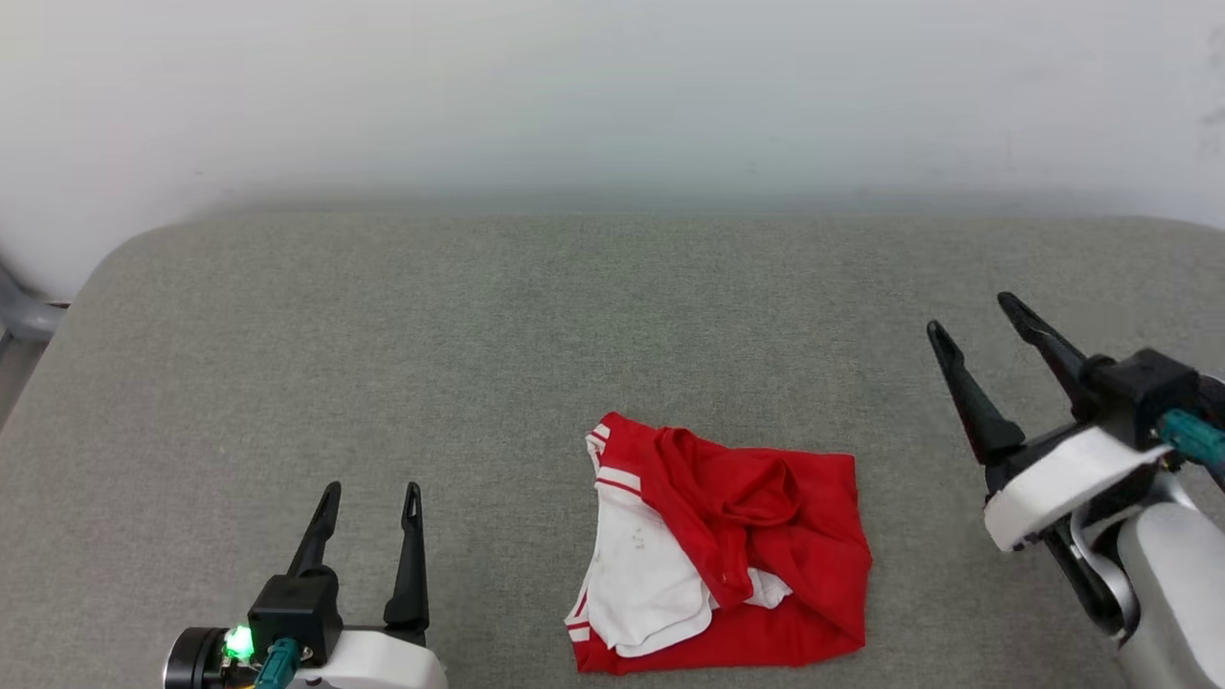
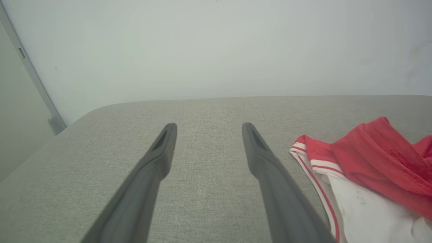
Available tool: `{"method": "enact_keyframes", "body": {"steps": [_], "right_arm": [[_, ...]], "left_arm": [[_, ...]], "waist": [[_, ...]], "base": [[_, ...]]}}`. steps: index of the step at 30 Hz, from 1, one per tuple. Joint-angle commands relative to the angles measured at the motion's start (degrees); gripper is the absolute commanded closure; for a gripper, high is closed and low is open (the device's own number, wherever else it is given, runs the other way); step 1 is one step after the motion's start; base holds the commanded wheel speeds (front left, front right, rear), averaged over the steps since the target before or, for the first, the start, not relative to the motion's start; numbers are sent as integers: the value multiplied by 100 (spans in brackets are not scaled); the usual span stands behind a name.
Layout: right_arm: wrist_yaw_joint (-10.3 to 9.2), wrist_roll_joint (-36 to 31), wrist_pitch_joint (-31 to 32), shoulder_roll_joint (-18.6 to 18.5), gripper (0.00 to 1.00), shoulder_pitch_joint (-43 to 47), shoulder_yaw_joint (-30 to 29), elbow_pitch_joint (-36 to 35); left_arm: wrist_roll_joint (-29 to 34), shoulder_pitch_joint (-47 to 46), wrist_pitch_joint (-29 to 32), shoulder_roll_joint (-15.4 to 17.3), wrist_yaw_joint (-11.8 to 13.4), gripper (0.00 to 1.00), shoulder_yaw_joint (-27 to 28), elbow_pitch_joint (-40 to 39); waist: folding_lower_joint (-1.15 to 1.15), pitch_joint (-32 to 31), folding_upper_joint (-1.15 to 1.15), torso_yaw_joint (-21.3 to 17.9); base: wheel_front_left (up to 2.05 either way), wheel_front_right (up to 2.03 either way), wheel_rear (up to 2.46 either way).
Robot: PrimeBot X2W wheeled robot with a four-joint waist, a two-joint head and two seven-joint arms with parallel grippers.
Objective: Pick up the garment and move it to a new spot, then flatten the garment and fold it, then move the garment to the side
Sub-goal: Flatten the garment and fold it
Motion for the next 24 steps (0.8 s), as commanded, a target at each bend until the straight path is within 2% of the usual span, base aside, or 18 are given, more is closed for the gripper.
{"method": "enact_keyframes", "body": {"steps": [1, 7, 11, 17, 24], "right_arm": [[-5, -179, -84, 109, 0, 184, -171, -74], [-5, -945, -326, 719, 0, 1059, -1210, -655], [-5, -1255, -364, 1106, 0, 1607, -1642, -1107], [-5, -1431, -379, 1562, 0, 2363, -1936, -1631], [-5, -1407, -381, 1847, 0, 2961, -2102, -1923]], "left_arm": [[39, 45, -12, -4, -1, 0, -6, -25], [44, 163, -12, -4, 22, 0, 10, -90], [46, 240, -12, -3, -8, 0, 9, -109], [61, 346, -12, 0, -6, 0, 18, -162], [38, 488, -12, 7, -13, 0, 23, -208]], "waist": [[0, -46, 0, -47], [0, -157, 0, -136], [0, -207, 0, -151], [0, -277, 0, -128], [0, -343, 0, -65]], "base": [[0, 0, 0], [0, 0, 0], [0, 0, 0], [0, 0, 0], [0, 0, 0]]}}
